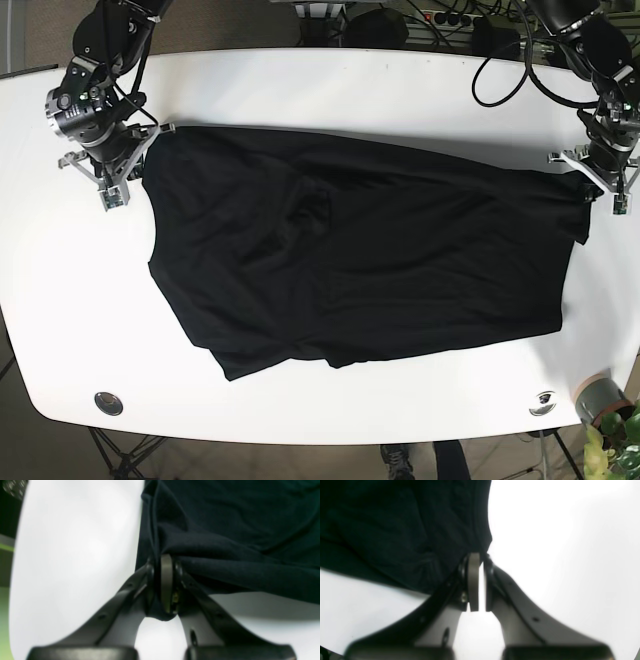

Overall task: Fold the T-shirt properly
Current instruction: 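Lay the shirt flat with both grippers, pulling its edge taut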

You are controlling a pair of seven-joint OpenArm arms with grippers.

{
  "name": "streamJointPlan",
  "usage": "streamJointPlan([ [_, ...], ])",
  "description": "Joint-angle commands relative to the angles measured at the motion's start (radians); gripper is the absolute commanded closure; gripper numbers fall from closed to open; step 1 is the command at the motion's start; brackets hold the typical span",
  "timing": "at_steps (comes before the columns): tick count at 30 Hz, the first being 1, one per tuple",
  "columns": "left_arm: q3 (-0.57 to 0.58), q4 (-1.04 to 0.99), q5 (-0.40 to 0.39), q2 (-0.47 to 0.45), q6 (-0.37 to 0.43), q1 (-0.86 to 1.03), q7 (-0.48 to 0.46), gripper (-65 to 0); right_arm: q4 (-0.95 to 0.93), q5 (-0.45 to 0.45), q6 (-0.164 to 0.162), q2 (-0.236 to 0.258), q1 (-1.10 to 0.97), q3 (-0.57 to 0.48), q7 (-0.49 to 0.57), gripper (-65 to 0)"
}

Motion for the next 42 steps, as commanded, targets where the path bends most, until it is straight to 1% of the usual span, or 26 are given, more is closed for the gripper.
streamJointPlan([
  [1, -0.005, 0.016, -0.009, -0.018, 0.006, -0.007, -0.021, 0.0, 0.023, 0.012, 0.024, 0.009, 0.001, -0.048, 0.012, -9.5],
  [2, -0.003, 0.016, -0.009, -0.018, 0.006, -0.007, -0.021, 0.0, 0.025, 0.012, 0.034, 0.008, -0.007, -0.062, 0.009, -14.1],
  [5, -0.003, 0.016, -0.009, -0.018, 0.006, -0.007, -0.021, 0.0, 0.026, 0.02, 0.034, 0.0, -0.039, -0.068, 0.012, -28.2],
  [7, -0.005, 0.011, -0.009, -0.018, 0.006, -0.007, -0.021, 0.0, 0.023, 0.051, 0.034, -0.014, -0.059, -0.068, 0.017, -37.4],
  [8, -0.006, 0.01, -0.009, -0.018, 0.006, -0.007, -0.021, 0.0, 0.023, 0.064, 0.034, -0.015, -0.066, -0.068, 0.021, -40.7],
  [10, -0.009, 0.01, -0.009, -0.019, 0.006, -0.005, -0.021, 0.0, 0.02, 0.084, 0.034, -0.014, -0.082, -0.068, 0.038, -44.7],
  [17, -0.006, 0.01, -0.009, -0.019, 0.006, -0.004, -0.021, 0.0, 0.015, 0.095, 0.034, -0.014, -0.112, -0.072, 0.049, -45.2],
  [21, -0.006, 0.01, -0.009, -0.021, 0.006, -0.005, -0.021, 0.0, -0.043, 0.095, 0.034, -0.014, -0.108, -0.072, 0.054, -45.2],
  [25, -0.006, 0.01, -0.009, -0.022, 0.006, -0.005, -0.021, 0.0, -0.1, 0.095, 0.034, -0.014, -0.103, -0.072, 0.1, -45.0],
  [26, -0.006, 0.01, -0.009, -0.022, 0.006, -0.005, -0.021, 0.0, -0.109, 0.095, 0.034, -0.014, -0.102, -0.072, 0.106, -44.7],
  [29, -0.006, 0.01, -0.009, -0.022, 0.006, -0.005, -0.021, 0.0, -0.136, 0.095, 0.034, -0.014, -0.1, -0.074, 0.112, -37.7],
  [32, -0.006, 0.01, -0.009, -0.022, 0.006, -0.005, -0.021, 0.0, -0.164, 0.095, 0.034, -0.014, -0.089, -0.074, 0.115, -24.1],
  [36, -0.011, 0.01, -0.009, -0.019, 0.006, -0.005, -0.021, 0.0, -0.196, 0.095, 0.034, -0.014, -0.076, -0.074, 0.126, -3.6],
  [37, -0.012, 0.01, -0.009, -0.019, 0.006, -0.005, -0.021, 0.0, -0.193, 0.095, 0.034, -0.014, -0.077, -0.071, 0.126, -1.4],
  [40, -0.02, 0.008, -0.018, -0.019, -0.003, -0.005, -0.019, 0.0, -0.166, 0.095, 0.034, -0.014, -0.082, -0.068, 0.126, -3.3],
  [42, -0.06, 0.008, -0.072, -0.018, -0.057, -0.002, -0.016, 0.0, -0.123, 0.094, 0.034, -0.012, -0.083, -0.057, 0.124, -2.2],
])
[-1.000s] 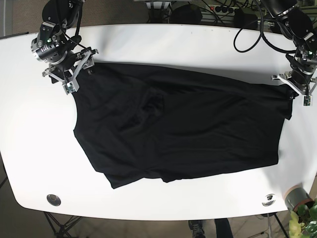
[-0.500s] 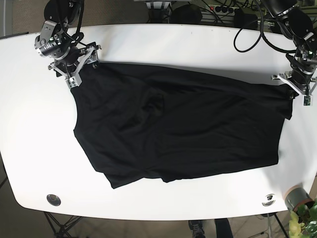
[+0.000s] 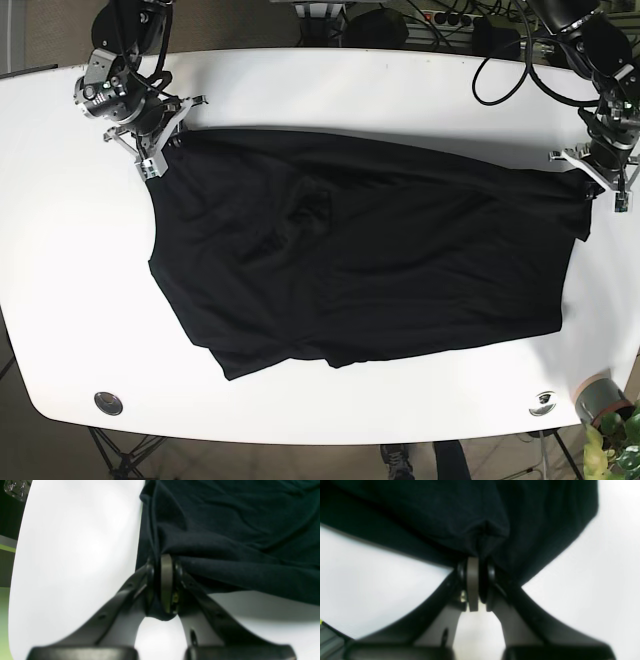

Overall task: Fold the T-shirt properly
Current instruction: 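Lay the shirt flat with both grippers, pulling its edge taut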

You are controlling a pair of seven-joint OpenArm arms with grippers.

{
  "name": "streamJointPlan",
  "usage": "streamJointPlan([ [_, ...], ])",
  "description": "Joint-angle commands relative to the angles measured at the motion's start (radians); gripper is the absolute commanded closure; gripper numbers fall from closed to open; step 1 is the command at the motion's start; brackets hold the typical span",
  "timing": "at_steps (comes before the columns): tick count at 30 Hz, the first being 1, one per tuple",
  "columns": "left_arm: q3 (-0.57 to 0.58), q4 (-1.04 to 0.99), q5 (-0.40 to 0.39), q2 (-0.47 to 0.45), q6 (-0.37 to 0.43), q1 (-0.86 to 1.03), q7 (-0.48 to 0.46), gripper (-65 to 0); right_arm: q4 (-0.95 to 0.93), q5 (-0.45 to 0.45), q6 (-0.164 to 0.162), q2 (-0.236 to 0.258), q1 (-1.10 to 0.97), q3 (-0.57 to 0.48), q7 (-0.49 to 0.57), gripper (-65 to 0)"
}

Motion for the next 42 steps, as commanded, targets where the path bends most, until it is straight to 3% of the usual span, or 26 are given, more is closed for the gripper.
streamJointPlan([
  [1, -0.058, 0.013, -0.078, -0.018, -0.061, -0.003, -0.021, 0.0, 0.088, 0.01, 0.001, 0.011, 0.0, 0.028, 0.009, -2.1],
  [5, -0.089, -0.021, -0.133, -0.021, -0.095, -0.003, -0.019, 0.0, 0.13, 0.008, 0.001, 0.015, 0.005, 0.071, 0.008, -2.1],
  [11, -0.095, -0.032, -0.148, -0.024, -0.097, 0.018, -0.019, 0.0, 0.125, 0.016, 0.001, 0.106, 0.006, 0.077, -0.012, -2.1],
  [23, -0.095, -0.032, -0.151, -0.019, -0.105, 0.127, -0.019, 0.0, 0.125, 0.014, 0.001, 0.104, -0.044, 0.08, -0.026, -2.1],
  [25, -0.095, -0.032, -0.151, -0.019, -0.105, 0.139, -0.017, -3.8, 0.124, 0.014, 0.001, 0.103, -0.046, 0.08, -0.026, -2.1],
  [30, -0.118, -0.032, -0.153, -0.024, -0.105, 0.151, 0.101, -30.7, 0.124, 0.014, 0.001, 0.106, -0.07, 0.08, -0.025, -2.1],
  [33, -0.173, -0.032, -0.153, -0.026, -0.105, 0.15, 0.165, -41.9, 0.124, 0.014, 0.001, 0.107, -0.076, 0.08, -0.025, -2.1],
  [42, -0.201, -0.053, -0.233, -0.092, -0.105, 0.173, 0.297, -44.4, 0.131, 0.014, 0.001, 0.103, -0.115, 0.08, -0.02, -2.7],
])
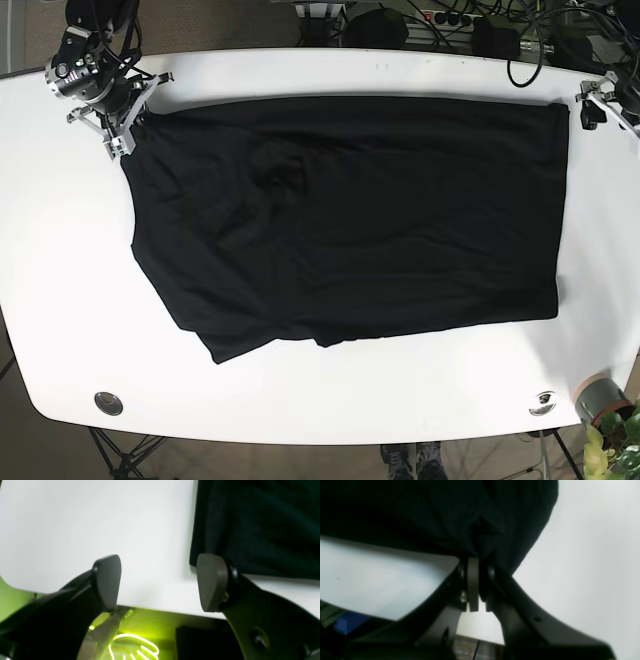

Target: Fold the T-shirt properly

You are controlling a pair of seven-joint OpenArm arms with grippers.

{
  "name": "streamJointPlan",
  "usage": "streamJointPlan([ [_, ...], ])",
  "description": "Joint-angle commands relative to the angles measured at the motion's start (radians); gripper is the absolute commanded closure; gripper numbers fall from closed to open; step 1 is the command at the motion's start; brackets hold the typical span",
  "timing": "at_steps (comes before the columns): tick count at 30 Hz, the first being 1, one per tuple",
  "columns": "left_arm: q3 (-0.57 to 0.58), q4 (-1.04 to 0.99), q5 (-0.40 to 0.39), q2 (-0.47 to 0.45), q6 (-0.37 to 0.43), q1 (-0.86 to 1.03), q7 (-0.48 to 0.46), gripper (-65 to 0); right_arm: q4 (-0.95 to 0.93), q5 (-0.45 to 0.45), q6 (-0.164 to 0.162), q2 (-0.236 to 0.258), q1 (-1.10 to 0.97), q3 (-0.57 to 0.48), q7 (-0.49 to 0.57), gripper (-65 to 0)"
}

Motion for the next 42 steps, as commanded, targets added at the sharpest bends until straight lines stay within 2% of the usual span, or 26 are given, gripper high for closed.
streamJointPlan([
  [1, -0.003, 0.005, -0.047, -0.025, -0.001, 0.01, 0.001, -44.4, 0.028, 0.006, -0.002, 0.006, -0.003, 0.005, 0.017, -3.6],
  [3, 0.0, 0.009, -0.06, -0.028, -0.001, 0.01, 0.001, -44.4, 0.037, 0.006, -0.002, 0.006, -0.005, 0.005, 0.017, -6.0],
  [6, 0.002, 0.014, -0.07, -0.023, -0.001, 0.005, 0.001, -44.4, 0.054, 0.006, -0.002, 0.004, -0.005, 0.007, 0.017, -14.9],
  [8, 0.012, 0.014, -0.072, -0.022, -0.001, -0.012, 0.001, -44.4, 0.065, 0.006, -0.002, 0.004, -0.005, 0.032, 0.017, -23.6],
  [12, 0.094, 0.011, -0.063, -0.022, -0.001, -0.076, -0.002, -44.4, 0.065, 0.006, -0.002, -0.009, 0.004, 0.079, 0.017, -38.0],
  [15, 0.149, 0.012, -0.064, -0.022, -0.001, -0.081, -0.004, -44.4, 0.077, 0.006, -0.002, -0.012, 0.006, 0.097, 0.017, -44.1],
  [17, 0.173, 0.012, -0.064, -0.02, -0.001, -0.085, -0.016, -44.4, 0.08, 0.006, -0.002, -0.012, 0.013, 0.099, 0.017, -45.2],
  [21, 0.288, 0.008, -0.063, -0.02, -0.001, -0.105, -0.132, -44.4, 0.079, 0.006, -0.002, -0.014, 0.03, 0.096, 0.017, -45.3],
  [23, 0.319, 0.009, -0.061, -0.02, 0.029, -0.079, -0.168, -44.4, 0.079, 0.007, -0.002, -0.017, 0.03, 0.093, 0.013, -45.3],
  [29, 0.321, -0.015, -0.041, -0.02, 0.089, -0.032, -0.231, -44.4, 0.072, 0.007, -0.002, -0.022, 0.029, 0.05, 0.013, -45.2],
  [33, 0.322, -0.061, -0.006, -0.003, 0.087, -0.015, -0.252, -44.4, 0.056, 0.001, -0.002, -0.058, 0.026, 0.048, 0.013, -45.2],
  [40, 0.322, -0.138, 0.103, 0.027, 0.087, -0.016, -0.281, -44.4, 0.053, 0.006, -0.002, -0.063, -0.013, 0.044, 0.013, -45.0],
  [42, 0.322, -0.155, 0.111, 0.029, 0.086, -0.016, -0.29, -44.4, 0.049, 0.006, -0.002, -0.063, -0.013, 0.042, 0.014, -42.8],
])
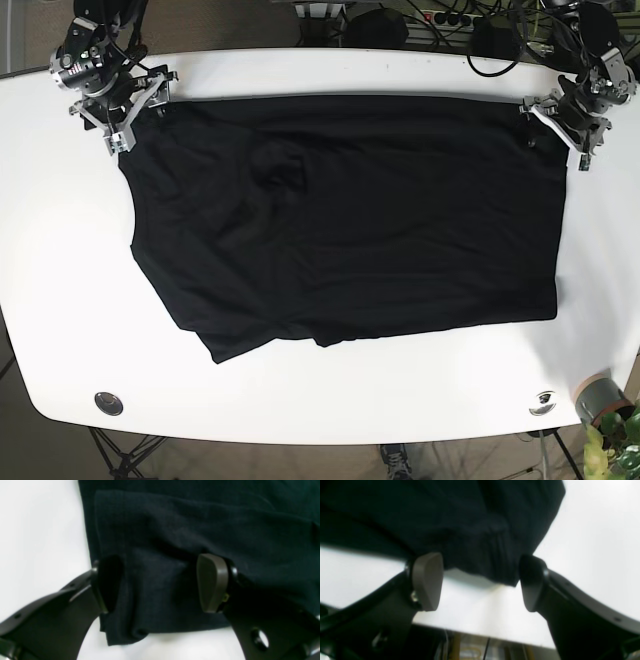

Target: Fold the T-shirt properly

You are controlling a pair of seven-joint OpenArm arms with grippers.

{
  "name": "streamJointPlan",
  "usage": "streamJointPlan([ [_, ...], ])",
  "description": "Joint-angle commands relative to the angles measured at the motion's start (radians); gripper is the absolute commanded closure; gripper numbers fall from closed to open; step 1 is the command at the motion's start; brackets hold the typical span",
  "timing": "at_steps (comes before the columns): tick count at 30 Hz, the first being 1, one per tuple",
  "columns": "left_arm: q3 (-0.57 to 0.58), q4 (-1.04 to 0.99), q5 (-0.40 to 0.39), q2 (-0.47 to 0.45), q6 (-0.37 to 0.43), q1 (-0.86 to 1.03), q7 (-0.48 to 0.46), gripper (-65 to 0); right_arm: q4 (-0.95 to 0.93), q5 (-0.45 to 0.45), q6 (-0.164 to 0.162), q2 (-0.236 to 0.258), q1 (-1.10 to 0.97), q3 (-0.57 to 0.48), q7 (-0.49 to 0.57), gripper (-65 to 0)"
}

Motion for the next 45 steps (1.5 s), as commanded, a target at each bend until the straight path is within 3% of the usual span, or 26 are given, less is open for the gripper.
streamJointPlan([
  [1, 0.0, -0.027, 0.03, -0.015, 0.003, 0.003, 0.012, -44.4, 0.007, 0.014, 0.0, 0.003, -0.002, 0.002, 0.017, -38.0],
  [6, -0.002, -0.026, 0.034, -0.023, 0.003, 0.028, 0.014, -44.4, -0.018, 0.014, 0.0, 0.003, -0.005, 0.005, 0.017, -9.7],
  [8, -0.002, -0.02, 0.031, -0.023, 0.0, 0.051, 0.014, -44.4, -0.013, 0.014, 0.0, 0.003, -0.01, 0.005, 0.017, -5.2],
  [13, -0.008, 0.028, 0.033, -0.035, -0.078, 0.086, 0.017, -44.4, 0.008, 0.016, 0.0, 0.005, -0.053, 0.019, 0.017, -9.0],
  [21, -0.054, 0.072, 0.036, -0.03, -0.083, 0.121, 0.018, -44.4, 0.027, 0.016, 0.0, 0.003, -0.099, 0.033, 0.017, -11.4],
  [28, -0.057, 0.079, 0.03, -0.035, -0.083, 0.112, 0.018, -44.4, 0.062, 0.014, 0.0, 0.003, -0.102, 0.034, 0.017, -43.6],
  [30, -0.059, 0.105, 0.03, -0.036, -0.083, 0.101, 0.018, -44.4, 0.082, 0.014, 0.0, 0.003, -0.097, 0.034, 0.017, -48.4],
  [36, -0.068, 0.206, 0.03, -0.03, -0.083, 0.064, 0.018, -44.9, 0.083, 0.008, 0.0, 0.011, -0.005, 0.065, 0.017, -48.7],
  [45, -0.068, 0.235, 0.036, -0.029, -0.083, -0.1, 0.018, -44.6, -0.049, 0.003, 0.0, 0.055, 0.229, -0.001, 0.012, -48.7],
])
